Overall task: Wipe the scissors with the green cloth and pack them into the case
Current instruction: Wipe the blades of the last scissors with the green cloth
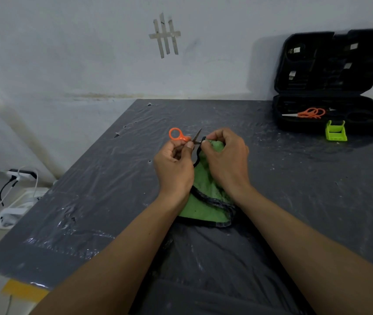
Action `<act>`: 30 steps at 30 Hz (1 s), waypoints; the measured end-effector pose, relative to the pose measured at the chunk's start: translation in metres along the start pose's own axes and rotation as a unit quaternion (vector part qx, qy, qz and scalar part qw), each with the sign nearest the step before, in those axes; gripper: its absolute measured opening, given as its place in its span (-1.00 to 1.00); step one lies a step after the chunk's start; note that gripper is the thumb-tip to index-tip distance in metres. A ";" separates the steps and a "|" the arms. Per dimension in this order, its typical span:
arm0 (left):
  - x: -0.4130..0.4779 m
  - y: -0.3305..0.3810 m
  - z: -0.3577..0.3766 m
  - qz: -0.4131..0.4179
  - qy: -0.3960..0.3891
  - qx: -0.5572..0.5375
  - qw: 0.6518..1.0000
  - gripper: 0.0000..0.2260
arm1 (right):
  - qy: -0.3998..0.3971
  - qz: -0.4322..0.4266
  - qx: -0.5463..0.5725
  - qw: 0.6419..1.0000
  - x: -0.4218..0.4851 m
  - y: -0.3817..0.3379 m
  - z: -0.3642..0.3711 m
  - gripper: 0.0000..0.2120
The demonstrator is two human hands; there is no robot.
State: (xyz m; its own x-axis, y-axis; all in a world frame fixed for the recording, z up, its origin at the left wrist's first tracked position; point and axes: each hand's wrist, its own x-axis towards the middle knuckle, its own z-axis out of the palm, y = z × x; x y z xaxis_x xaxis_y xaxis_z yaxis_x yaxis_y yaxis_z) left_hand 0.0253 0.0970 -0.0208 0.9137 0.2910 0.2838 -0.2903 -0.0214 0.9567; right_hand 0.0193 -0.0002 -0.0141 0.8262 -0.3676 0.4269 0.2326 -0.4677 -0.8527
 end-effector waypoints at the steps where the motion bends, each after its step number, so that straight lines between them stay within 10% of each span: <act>1: 0.000 0.000 -0.001 -0.001 -0.001 -0.003 1.000 -0.82 | 0.001 0.000 0.000 1.000 0.000 0.000 0.000 -0.96; 30: 0.026 0.016 -0.028 0.002 -0.163 -0.013 0.986 -0.70 | 0.044 0.049 0.084 0.994 0.007 0.011 -0.006 -0.91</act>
State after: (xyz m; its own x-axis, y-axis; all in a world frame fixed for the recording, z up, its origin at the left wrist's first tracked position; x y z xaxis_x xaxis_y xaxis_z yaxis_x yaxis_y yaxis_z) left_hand 0.0366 0.1314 0.0005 0.9541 -0.0328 0.2975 -0.2976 0.0040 0.9547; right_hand 0.0245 -0.0131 -0.0187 0.8026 -0.4773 0.3577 0.2416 -0.2882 -0.9266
